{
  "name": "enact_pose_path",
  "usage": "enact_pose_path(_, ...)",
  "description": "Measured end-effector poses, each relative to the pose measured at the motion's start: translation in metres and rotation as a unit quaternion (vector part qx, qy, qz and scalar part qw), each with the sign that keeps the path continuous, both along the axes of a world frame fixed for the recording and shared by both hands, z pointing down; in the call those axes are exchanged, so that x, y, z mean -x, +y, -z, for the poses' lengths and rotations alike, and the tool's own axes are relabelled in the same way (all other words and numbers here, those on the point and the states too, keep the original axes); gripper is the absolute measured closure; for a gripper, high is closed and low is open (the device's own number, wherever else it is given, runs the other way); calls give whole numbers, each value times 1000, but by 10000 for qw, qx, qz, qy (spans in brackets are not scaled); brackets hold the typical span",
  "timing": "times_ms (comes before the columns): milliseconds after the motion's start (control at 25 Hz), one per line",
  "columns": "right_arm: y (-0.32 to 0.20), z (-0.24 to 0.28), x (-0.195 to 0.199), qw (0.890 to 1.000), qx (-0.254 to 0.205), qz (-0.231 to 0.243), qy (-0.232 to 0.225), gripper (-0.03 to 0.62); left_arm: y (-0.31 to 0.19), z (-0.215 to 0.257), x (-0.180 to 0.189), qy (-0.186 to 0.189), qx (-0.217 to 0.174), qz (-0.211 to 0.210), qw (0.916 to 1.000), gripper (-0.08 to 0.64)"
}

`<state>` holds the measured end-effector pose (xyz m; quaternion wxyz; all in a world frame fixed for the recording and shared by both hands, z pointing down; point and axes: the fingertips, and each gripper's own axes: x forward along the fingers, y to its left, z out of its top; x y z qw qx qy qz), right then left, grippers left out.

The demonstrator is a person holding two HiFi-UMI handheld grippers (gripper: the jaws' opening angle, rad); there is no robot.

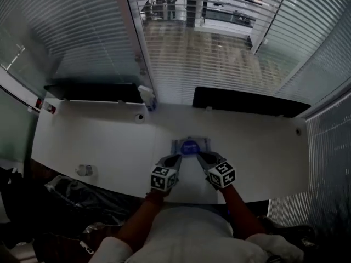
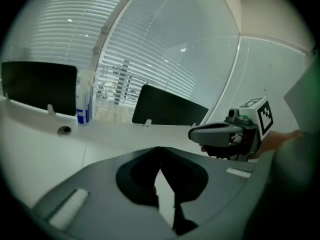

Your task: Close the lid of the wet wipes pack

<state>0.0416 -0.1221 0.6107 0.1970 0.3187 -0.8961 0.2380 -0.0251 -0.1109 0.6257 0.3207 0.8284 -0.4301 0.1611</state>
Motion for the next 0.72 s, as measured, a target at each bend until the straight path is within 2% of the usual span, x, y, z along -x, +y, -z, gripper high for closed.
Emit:
enact_pose_path(120,-2,39,-3,9987,-347,-250,-282,589,-3,36,2,240,-269,189,9992,558)
enact_pose_path(240,8,75,-9,9961,-763,-258,-359,591,3,69,-1,347,-523,265,9977,558)
enact_pose_path(520,10,142,-42,9860,-1520,-511,-453,591,2,134,-23,476,-1196,102,9916,558)
enact_pose_path(640,21,164,-49,9829,-1666,-522,-582,591,9,162,-36,504,-1492,2,9875,558)
enact_pose_path(720,28,178,-53,9810,-1739,-511,-696,591,15,183,-43,666,-1659,-59,9839,558)
